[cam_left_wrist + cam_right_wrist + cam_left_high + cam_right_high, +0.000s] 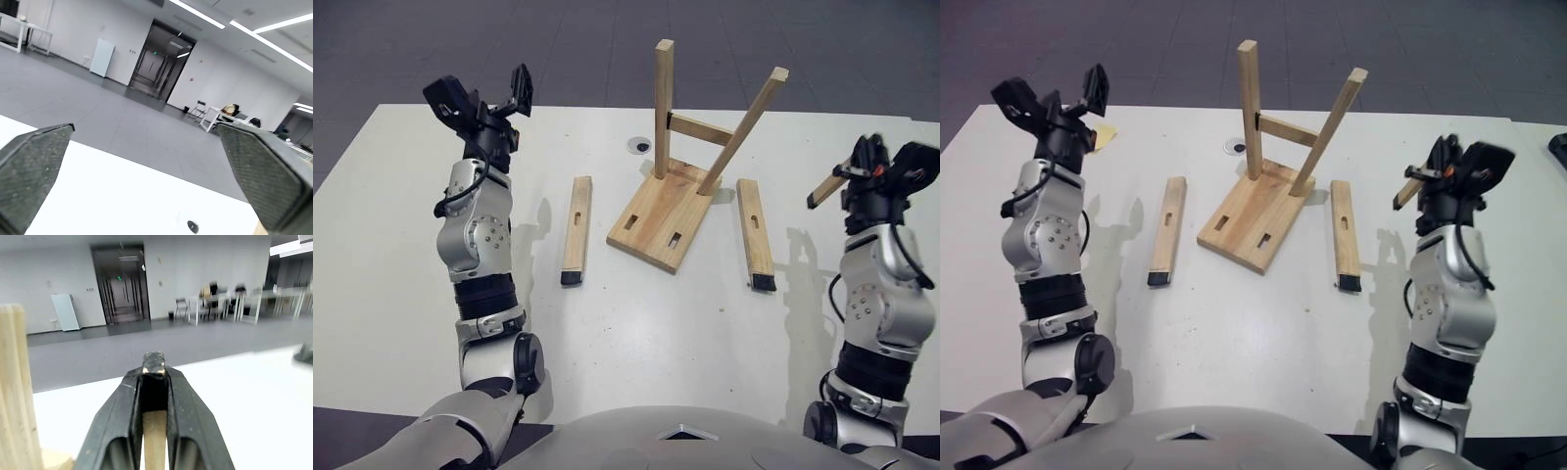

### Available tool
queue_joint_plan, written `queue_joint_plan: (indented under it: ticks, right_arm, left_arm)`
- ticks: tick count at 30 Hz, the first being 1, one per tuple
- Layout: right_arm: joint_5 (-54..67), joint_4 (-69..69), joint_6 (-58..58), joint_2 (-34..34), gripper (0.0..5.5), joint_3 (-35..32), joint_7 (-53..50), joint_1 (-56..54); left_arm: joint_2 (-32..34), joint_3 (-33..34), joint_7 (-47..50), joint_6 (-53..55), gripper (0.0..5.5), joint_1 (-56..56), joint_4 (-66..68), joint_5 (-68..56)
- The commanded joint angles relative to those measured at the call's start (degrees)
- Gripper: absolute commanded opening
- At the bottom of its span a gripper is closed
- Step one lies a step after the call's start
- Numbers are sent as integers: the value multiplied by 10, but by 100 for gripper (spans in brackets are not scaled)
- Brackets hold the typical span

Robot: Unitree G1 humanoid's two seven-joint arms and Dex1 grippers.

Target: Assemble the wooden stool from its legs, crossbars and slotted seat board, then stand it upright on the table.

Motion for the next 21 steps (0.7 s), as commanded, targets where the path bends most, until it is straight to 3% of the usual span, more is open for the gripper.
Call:
queue_joint_plan:
  ticks: [1, 4, 10, 16, 21]
  right_arm:
    - [30, 13, -21, 37, 42, -6, 7, -5]
    - [39, -3, -18, 41, 42, -1, 13, -5]
    - [73, -29, 3, 40, 42, -3, 16, -12]
    - [81, -40, 8, 48, 42, 8, 10, -7]
    - [79, -44, 8, 54, 42, 21, 9, -3]
  left_arm:
    - [20, -80, -27, 13, 540, 39, 1, 67]
    - [74, -198, -60, 11, 540, 55, 18, 186]
    - [155, -336, -123, -3, 540, 65, 43, 343]
    - [198, -375, -178, -10, 540, 71, 39, 401]
    - [193, -403, -236, -9, 540, 76, 39, 408]
